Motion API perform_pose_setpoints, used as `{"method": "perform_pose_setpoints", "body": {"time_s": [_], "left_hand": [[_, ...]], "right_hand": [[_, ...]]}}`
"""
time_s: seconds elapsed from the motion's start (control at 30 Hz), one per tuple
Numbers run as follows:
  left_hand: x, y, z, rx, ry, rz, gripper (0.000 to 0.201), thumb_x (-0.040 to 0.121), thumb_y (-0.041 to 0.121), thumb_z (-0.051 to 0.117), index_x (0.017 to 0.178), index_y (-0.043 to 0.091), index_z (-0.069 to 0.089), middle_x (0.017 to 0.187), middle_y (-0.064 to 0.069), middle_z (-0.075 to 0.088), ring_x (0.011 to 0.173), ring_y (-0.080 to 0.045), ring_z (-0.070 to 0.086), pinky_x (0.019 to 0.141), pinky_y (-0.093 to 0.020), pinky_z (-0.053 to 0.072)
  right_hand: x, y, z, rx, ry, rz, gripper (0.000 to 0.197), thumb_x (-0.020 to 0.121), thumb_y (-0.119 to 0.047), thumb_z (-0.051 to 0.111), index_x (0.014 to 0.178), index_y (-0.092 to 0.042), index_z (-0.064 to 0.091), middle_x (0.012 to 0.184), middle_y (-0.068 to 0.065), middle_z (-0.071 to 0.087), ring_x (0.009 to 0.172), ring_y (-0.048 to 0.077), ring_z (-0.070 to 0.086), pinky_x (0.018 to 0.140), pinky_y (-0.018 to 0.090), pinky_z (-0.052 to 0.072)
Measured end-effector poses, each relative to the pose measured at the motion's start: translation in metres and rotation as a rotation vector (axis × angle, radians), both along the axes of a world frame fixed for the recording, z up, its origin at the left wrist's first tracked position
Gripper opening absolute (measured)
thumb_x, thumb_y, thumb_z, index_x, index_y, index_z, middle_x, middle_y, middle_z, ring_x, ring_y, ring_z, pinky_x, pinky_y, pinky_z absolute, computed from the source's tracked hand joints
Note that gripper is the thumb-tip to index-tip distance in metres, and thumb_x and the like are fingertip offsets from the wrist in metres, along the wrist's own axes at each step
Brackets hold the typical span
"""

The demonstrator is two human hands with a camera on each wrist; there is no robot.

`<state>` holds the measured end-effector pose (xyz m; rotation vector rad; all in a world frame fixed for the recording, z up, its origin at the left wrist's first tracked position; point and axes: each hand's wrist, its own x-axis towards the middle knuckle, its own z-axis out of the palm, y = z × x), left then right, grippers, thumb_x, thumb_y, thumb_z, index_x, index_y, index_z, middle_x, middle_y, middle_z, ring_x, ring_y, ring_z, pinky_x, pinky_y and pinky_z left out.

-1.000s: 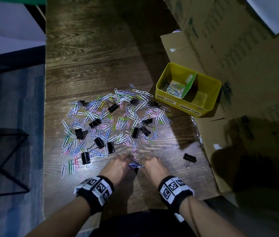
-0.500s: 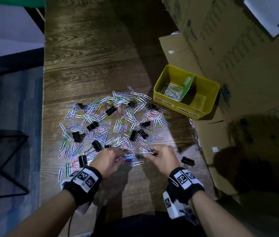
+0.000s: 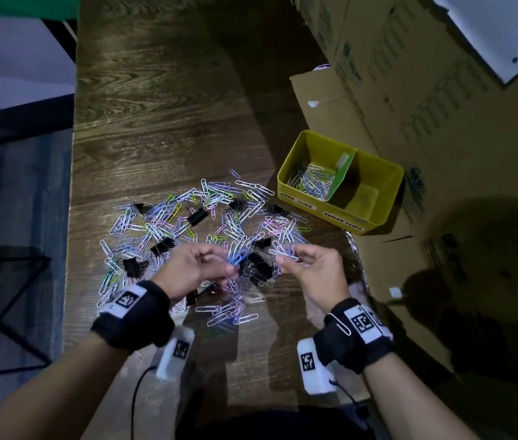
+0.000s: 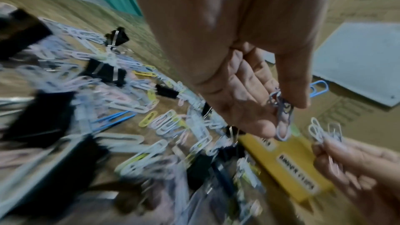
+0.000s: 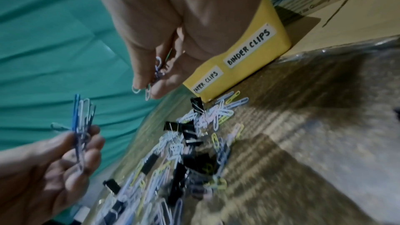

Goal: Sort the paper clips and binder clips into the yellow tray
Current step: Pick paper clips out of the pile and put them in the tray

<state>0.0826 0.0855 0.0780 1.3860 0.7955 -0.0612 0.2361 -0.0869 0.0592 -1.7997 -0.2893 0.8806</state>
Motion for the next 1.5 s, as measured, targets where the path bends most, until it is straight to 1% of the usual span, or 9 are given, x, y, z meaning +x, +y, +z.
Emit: {"method": "perform_pose_setpoints", "body": {"time_s": [0.07, 0.23, 0.4, 0.57, 0.83, 1.0, 1.1, 1.33, 1.5], "left_hand": [[0.024, 0.010, 0.017, -0.057, -0.063, 0.013, 0.012, 0.070, 0.003, 0.069, 0.082, 0.003, 0.068, 0.084, -0.019, 0.071, 0.069, -0.025, 0.067, 0.067, -0.033, 0.058], [0.110, 0.025, 0.046, 0.002, -0.203, 0.028, 0.010, 0.074, -0.001, 0.069, 0.083, 0.003, 0.067, 0.074, -0.015, 0.070, 0.066, -0.025, 0.064, 0.061, -0.030, 0.056], [0.196, 0.029, 0.031, 0.238, -0.062, -0.057, 0.013, 0.076, -0.002, 0.071, 0.079, 0.005, 0.060, 0.070, -0.018, 0.063, 0.058, -0.024, 0.061, 0.053, -0.027, 0.055], [0.227, 0.025, 0.005, 0.571, 0.161, -0.330, 0.020, 0.075, 0.022, 0.075, 0.094, 0.015, 0.070, 0.086, -0.006, 0.072, 0.076, -0.020, 0.070, 0.077, -0.034, 0.058], [0.171, 0.024, 0.011, 0.570, -0.033, -0.094, 0.010, 0.087, 0.016, 0.062, 0.093, 0.019, 0.069, 0.079, -0.004, 0.072, 0.065, -0.015, 0.066, 0.066, -0.025, 0.056], [0.077, 0.022, -0.005, 0.715, 0.084, -0.353, 0.017, 0.088, 0.017, 0.060, 0.104, 0.019, 0.067, 0.095, 0.003, 0.067, 0.076, -0.004, 0.058, 0.068, -0.012, 0.047], [0.029, 0.008, -0.028, 0.880, 0.067, -0.604, 0.021, 0.087, 0.018, 0.060, 0.108, 0.020, 0.063, 0.105, 0.000, 0.063, 0.092, -0.011, 0.056, 0.084, -0.032, 0.050], [0.001, -0.020, -0.063, 1.133, 0.230, -0.691, 0.045, 0.083, 0.022, 0.062, 0.126, 0.028, 0.048, 0.129, -0.003, 0.049, 0.112, -0.024, 0.051, 0.087, -0.045, 0.046], [0.031, -0.037, -0.065, 1.131, 0.368, -0.652, 0.058, 0.085, 0.051, 0.053, 0.133, 0.028, 0.029, 0.125, -0.004, 0.047, 0.095, -0.026, 0.060, 0.073, -0.039, 0.049]], "right_hand": [[0.008, 0.002, 0.011, 0.055, 0.036, -0.069, 0.028, 0.068, -0.022, 0.081, 0.095, -0.022, 0.072, 0.108, 0.005, 0.071, 0.094, 0.014, 0.069, 0.084, 0.033, 0.057], [0.046, 0.010, 0.036, 0.193, 0.018, -0.180, 0.026, 0.076, -0.005, 0.074, 0.101, -0.003, 0.069, 0.090, 0.000, 0.072, 0.067, 0.002, 0.068, 0.061, 0.017, 0.056], [0.090, 0.030, 0.042, 0.225, -0.046, -0.303, 0.021, 0.077, 0.000, 0.073, 0.096, -0.003, 0.066, 0.083, 0.000, 0.071, 0.065, 0.004, 0.064, 0.062, 0.017, 0.054], [0.134, 0.059, 0.041, 0.073, -0.154, -0.266, 0.030, 0.075, -0.006, 0.076, 0.103, -0.002, 0.066, 0.092, 0.008, 0.069, 0.078, 0.016, 0.069, 0.073, 0.031, 0.059], [0.157, 0.091, 0.030, -0.343, -0.430, 0.172, 0.039, 0.077, -0.025, 0.076, 0.113, -0.016, 0.067, 0.113, 0.003, 0.069, 0.101, 0.015, 0.064, 0.094, 0.029, 0.049], [0.120, 0.081, 0.041, -0.218, -0.460, 0.325, 0.037, 0.082, -0.024, 0.071, 0.119, -0.022, 0.064, 0.120, 0.001, 0.065, 0.106, 0.012, 0.060, 0.098, 0.035, 0.047], [0.081, 0.065, 0.033, -0.153, -0.439, 0.438, 0.031, 0.081, -0.026, 0.072, 0.111, -0.024, 0.066, 0.108, 0.000, 0.065, 0.094, 0.010, 0.061, 0.091, 0.036, 0.052], [0.023, 0.047, -0.020, -0.457, -0.648, 0.767, 0.069, 0.077, -0.034, 0.075, 0.136, -0.031, 0.040, 0.150, 0.013, 0.011, 0.136, 0.032, 0.025, 0.110, 0.044, 0.033], [0.010, 0.049, -0.036, -0.522, -0.642, 0.820, 0.057, 0.078, -0.021, 0.070, 0.129, -0.027, 0.045, 0.142, 0.011, 0.030, 0.124, 0.037, 0.043, 0.101, 0.052, 0.041]]}}
